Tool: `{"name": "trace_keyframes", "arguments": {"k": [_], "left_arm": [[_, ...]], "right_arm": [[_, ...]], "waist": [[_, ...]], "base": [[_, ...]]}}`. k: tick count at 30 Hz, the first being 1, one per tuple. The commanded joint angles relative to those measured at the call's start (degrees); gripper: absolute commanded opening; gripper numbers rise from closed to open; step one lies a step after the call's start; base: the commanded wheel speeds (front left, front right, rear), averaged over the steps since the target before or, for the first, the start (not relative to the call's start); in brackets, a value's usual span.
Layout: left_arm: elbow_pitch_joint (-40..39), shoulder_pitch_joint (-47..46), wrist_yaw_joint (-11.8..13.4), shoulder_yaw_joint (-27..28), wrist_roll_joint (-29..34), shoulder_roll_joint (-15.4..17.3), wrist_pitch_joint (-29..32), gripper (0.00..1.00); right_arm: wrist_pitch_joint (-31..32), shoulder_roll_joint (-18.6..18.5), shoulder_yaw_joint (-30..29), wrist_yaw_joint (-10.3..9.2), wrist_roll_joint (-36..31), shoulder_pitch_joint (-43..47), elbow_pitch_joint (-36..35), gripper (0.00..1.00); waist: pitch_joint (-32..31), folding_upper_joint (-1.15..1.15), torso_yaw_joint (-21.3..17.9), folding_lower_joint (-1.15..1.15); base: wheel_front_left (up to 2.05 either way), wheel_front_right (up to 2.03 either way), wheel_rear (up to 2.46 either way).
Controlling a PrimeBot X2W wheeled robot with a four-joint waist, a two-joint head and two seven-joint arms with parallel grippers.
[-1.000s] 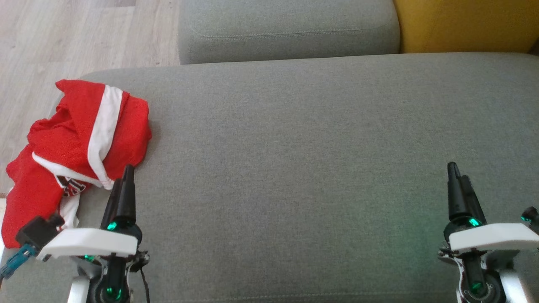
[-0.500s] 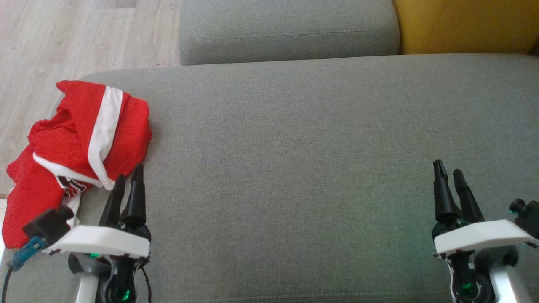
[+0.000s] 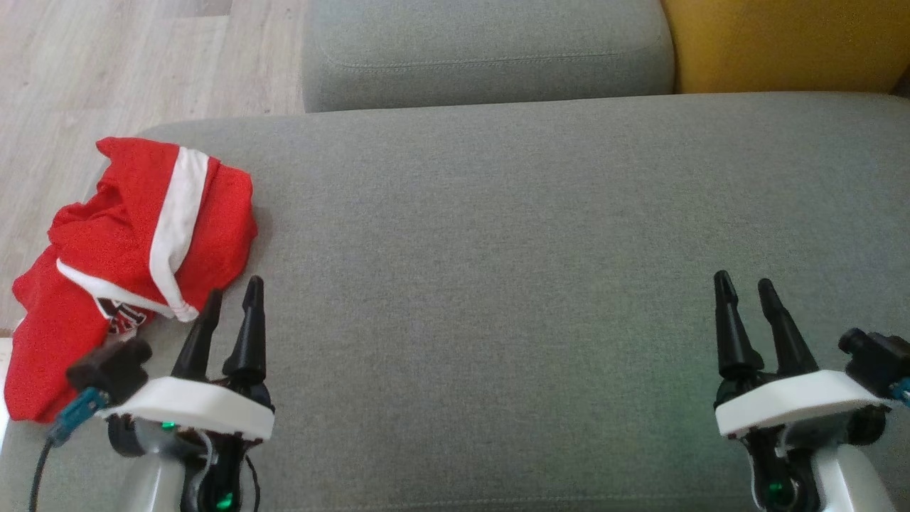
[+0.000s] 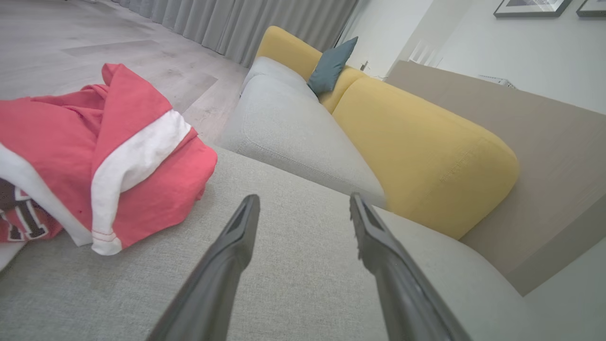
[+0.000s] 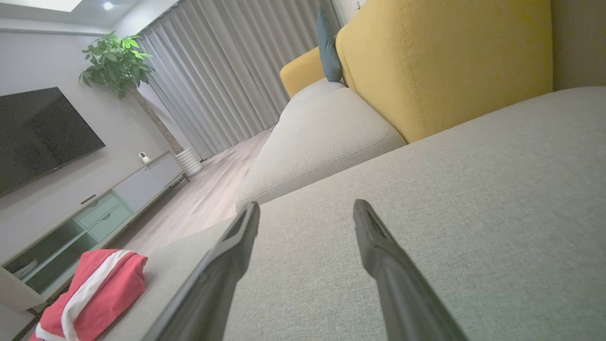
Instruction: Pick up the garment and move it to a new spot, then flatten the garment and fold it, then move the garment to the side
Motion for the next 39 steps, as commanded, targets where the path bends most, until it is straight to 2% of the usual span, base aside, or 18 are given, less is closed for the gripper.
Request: {"name": "trace_keyframes", "arguments": {"k": [1,26,39], "left_arm": [[-1.74,-3.65,-0.05,0.85,1.91,1.32,-0.99,1.00],[1.88,-5.01,2.77,-0.12,19.58,2.19,-5.18,1.00],[3.46,-5.84,2.66,-0.13,26.19,2.18,-7.20,1.00]], "right_arm": [[-0.74,-0.73,1.23,0.18,-1.94,-2.16,-2.57,1.00],[-2.82,0.35,2.61,0.22,-20.61,-0.86,-3.50,1.00],[-3.84,0.79,2.15,0.25,-28.19,0.11,-4.09,1.00]], "waist": [[-0.01,0.00,0.01,0.00],[-0.01,0.00,-0.11,0.00],[0.08,0.00,0.16,0.00]], "base": [[0.00,0.00,0.00],[0.00,0.00,0.00],[0.00,0.00,0.00]]}}
